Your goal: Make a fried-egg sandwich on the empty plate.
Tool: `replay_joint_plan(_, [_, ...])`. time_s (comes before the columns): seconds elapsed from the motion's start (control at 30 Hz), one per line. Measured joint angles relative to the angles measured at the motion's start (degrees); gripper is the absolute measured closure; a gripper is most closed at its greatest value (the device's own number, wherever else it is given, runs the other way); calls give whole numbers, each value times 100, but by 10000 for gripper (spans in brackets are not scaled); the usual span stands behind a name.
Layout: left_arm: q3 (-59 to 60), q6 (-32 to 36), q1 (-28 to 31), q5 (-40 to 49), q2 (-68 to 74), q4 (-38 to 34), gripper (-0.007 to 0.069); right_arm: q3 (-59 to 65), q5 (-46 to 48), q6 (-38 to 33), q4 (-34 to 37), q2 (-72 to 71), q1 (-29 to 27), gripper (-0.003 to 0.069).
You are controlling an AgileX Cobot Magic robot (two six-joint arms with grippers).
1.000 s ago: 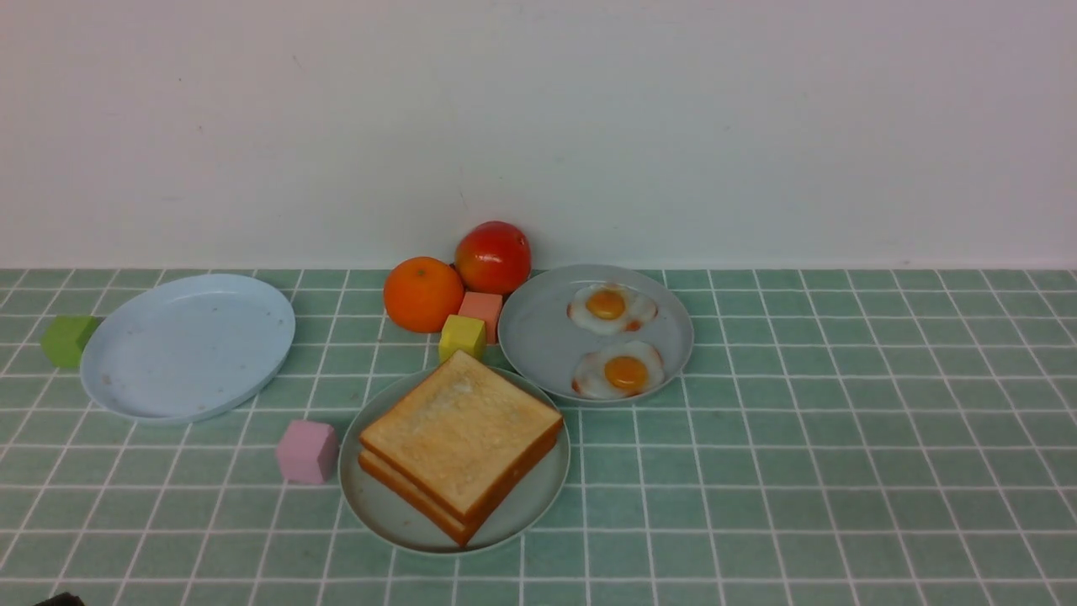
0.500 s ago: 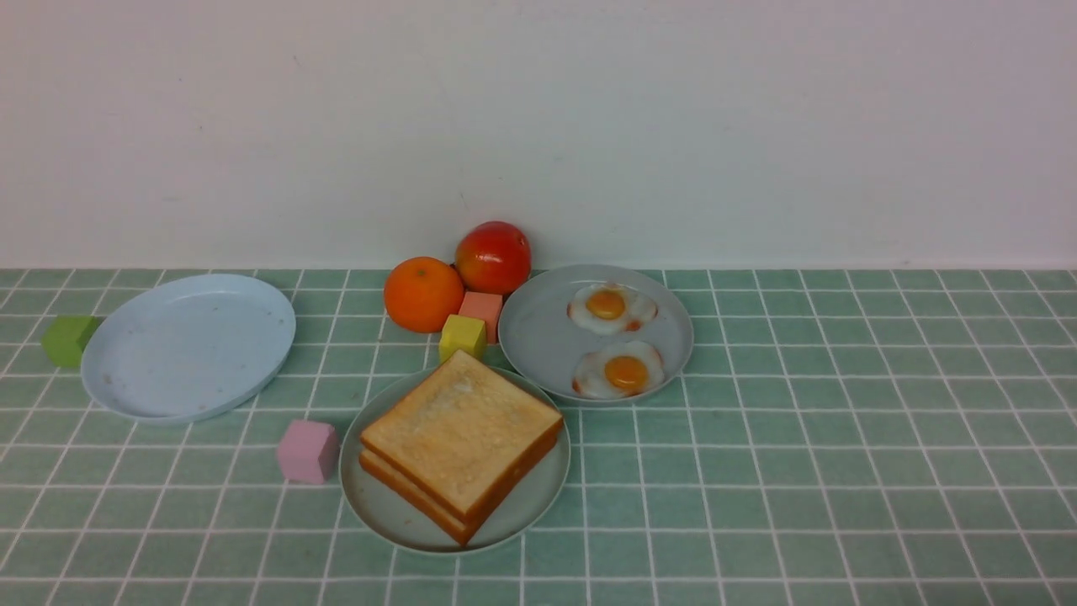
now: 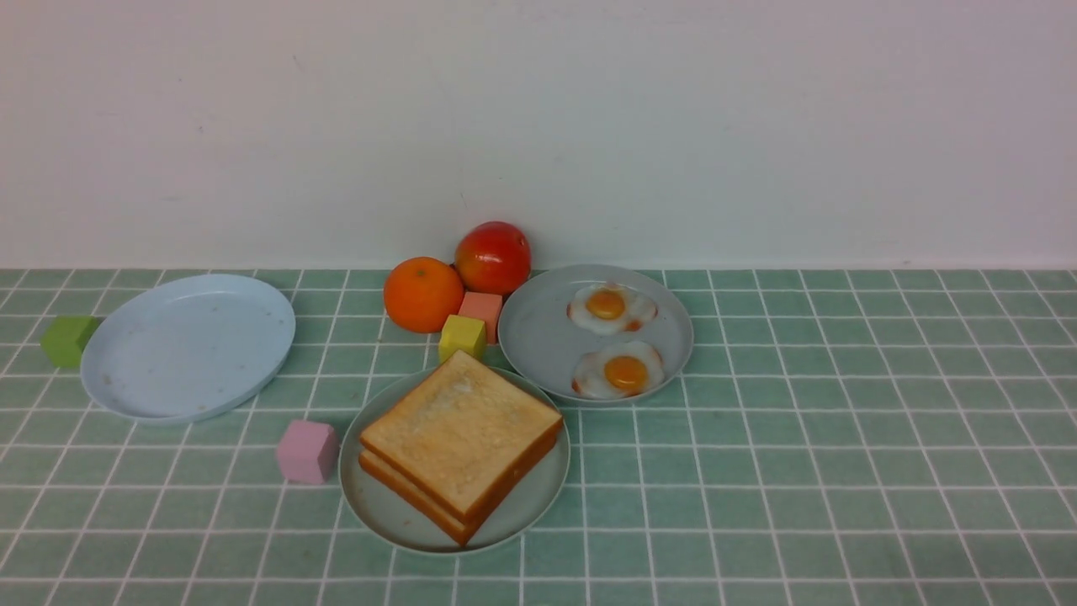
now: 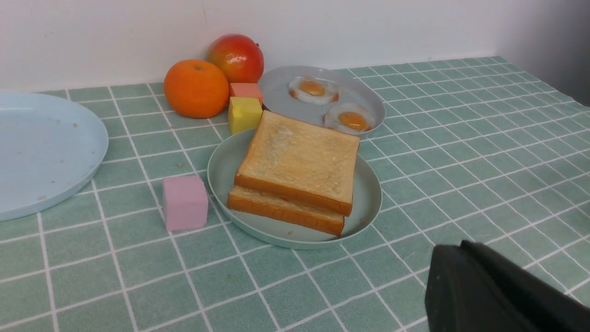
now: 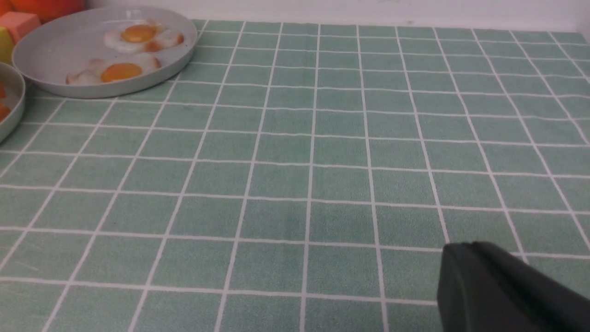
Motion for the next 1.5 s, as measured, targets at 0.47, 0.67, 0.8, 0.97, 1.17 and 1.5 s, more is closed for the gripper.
replay_joint_plan(0.47, [0, 0, 0, 6, 0, 0, 624, -4, 29, -24, 38, 0, 0, 671])
replay_joint_plan(0.67, [0, 0, 0, 6, 0, 0, 620, -4, 29, -24, 38, 0, 0, 668])
replay_joint_plan(0.8, [2, 0, 0, 6, 0, 6, 618, -4, 29, -24, 38, 0, 0, 665])
replay_joint_plan(0.97, [6, 153, 377, -380, 0, -127, 629, -4, 29, -24, 38, 0, 0, 663])
replay_joint_plan(1.17, [413, 1976, 2008, -2129, 0, -1541, 638, -4, 29, -24, 38, 0, 0, 659])
replay_joint_plan(1.5, [1376, 3238, 4230, -2341, 0, -3375, 638, -4, 29, -24, 38, 0, 0, 652])
